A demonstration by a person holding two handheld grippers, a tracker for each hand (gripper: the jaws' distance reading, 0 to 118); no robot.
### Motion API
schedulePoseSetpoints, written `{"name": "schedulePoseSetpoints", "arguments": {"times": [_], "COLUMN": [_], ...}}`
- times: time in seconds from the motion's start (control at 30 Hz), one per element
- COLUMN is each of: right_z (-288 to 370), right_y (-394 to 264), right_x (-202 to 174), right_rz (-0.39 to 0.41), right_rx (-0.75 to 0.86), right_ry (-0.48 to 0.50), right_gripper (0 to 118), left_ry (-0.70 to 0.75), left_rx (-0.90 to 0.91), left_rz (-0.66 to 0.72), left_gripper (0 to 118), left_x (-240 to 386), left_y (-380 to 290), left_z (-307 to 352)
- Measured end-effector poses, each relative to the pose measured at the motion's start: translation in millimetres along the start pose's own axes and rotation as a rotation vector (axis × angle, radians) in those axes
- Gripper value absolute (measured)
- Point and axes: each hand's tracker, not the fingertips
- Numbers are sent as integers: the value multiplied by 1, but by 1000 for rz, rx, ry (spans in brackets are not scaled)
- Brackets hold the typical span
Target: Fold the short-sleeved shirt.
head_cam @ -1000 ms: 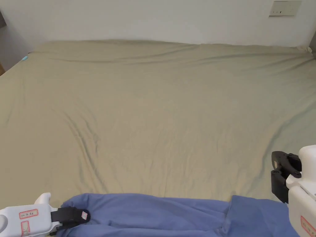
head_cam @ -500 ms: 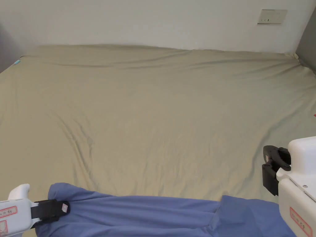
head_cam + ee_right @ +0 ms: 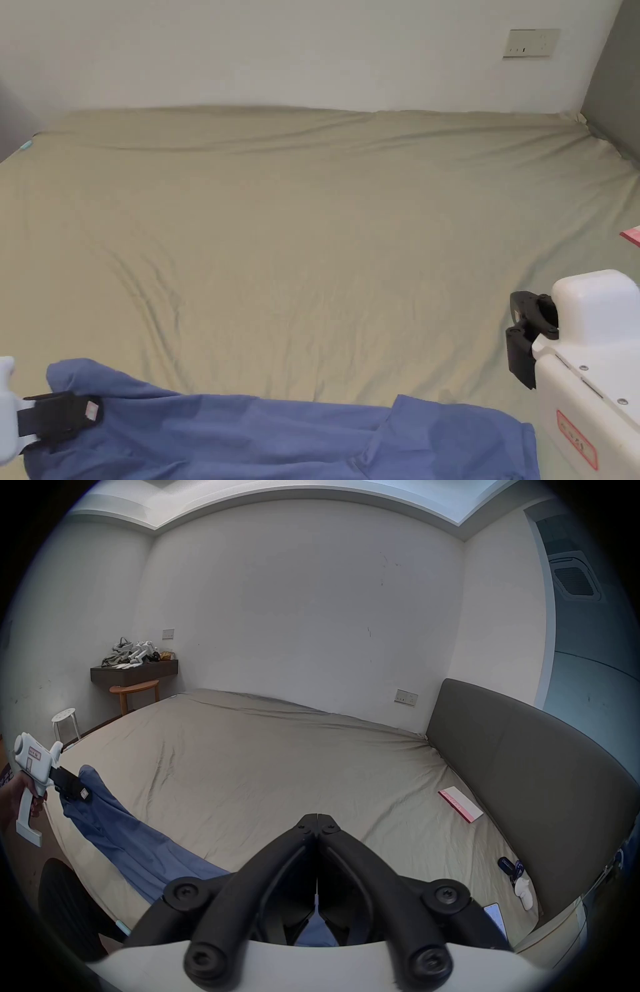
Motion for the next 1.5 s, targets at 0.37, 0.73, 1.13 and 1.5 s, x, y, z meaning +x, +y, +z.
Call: {"name": "schedulePoseSetpoints", "arguments": {"times": [0.37, 0.73, 1.13, 1.5], "right_z": [14, 20, 16, 18], "right_y": [-8, -22, -25, -23], "right_x": [14, 44, 48, 34], "right_rz": [-17, -55, -61, -47], "right_rx": [11, -5, -20, -19], "right_ry": [-7, -44, -55, -33], "right_gripper": [3, 3, 3, 3], "left_ry": [-110, -15, -333, 90], "left_rx": [-147, -284, -103, -31], "left_rz": [-52, -44, 83, -374], "left_gripper": [7, 8, 81, 0], "left_x": [107, 158, 177, 171], "left_y": [-10, -55, -37, -86], "left_z": [-70, -184, -144, -149]}}
